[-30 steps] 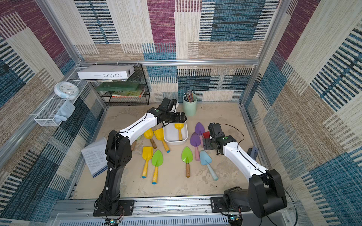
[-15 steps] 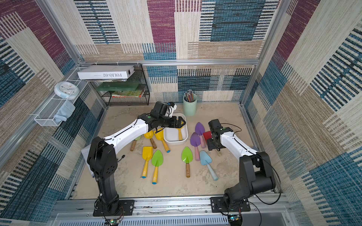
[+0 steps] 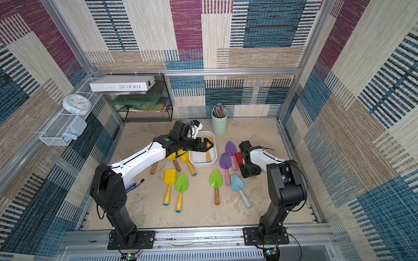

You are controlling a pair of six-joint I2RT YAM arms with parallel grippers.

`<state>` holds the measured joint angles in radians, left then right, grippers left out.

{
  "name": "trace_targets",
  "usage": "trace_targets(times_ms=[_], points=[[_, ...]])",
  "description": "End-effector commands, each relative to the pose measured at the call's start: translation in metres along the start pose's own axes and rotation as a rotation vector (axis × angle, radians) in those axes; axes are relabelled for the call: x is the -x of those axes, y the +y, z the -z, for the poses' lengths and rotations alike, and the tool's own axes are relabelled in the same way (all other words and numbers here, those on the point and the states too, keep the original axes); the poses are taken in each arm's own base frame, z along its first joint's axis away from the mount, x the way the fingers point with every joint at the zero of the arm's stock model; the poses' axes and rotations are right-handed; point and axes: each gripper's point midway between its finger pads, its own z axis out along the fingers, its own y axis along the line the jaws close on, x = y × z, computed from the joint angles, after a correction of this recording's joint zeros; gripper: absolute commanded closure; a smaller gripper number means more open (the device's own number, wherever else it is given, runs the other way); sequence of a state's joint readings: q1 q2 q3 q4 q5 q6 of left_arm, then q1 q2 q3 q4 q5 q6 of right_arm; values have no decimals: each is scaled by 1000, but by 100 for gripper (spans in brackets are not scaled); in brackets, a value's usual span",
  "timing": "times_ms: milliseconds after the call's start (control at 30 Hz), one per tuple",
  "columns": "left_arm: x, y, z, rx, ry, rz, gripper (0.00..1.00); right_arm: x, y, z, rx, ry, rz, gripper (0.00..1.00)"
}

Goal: Put the shovel into the storage box
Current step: Pick up the shovel from the center of the board.

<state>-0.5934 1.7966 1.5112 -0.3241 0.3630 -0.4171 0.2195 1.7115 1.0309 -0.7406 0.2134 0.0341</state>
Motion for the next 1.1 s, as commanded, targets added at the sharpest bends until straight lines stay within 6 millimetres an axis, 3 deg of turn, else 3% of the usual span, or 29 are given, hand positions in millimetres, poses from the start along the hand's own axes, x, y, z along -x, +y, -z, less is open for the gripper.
trace_targets(times_ms=[0, 267, 533, 767, 1067], points=[[5, -7, 2, -24, -20, -1, 2, -1, -1, 1, -4, -4, 6, 66], [2, -13, -2, -36, -16, 2, 2, 5, -3, 10, -5, -52, -11, 100], [-4, -20, -10, -43, -19, -2, 2, 30, -6, 59, 30, -230, -48, 100], [0, -15, -33, -56, -59, 28, 5, 41, 23, 103, 180, -377, 19, 100], [9, -28, -57, -108, -91, 39, 8, 47, 57, 121, 241, -419, 94, 100]])
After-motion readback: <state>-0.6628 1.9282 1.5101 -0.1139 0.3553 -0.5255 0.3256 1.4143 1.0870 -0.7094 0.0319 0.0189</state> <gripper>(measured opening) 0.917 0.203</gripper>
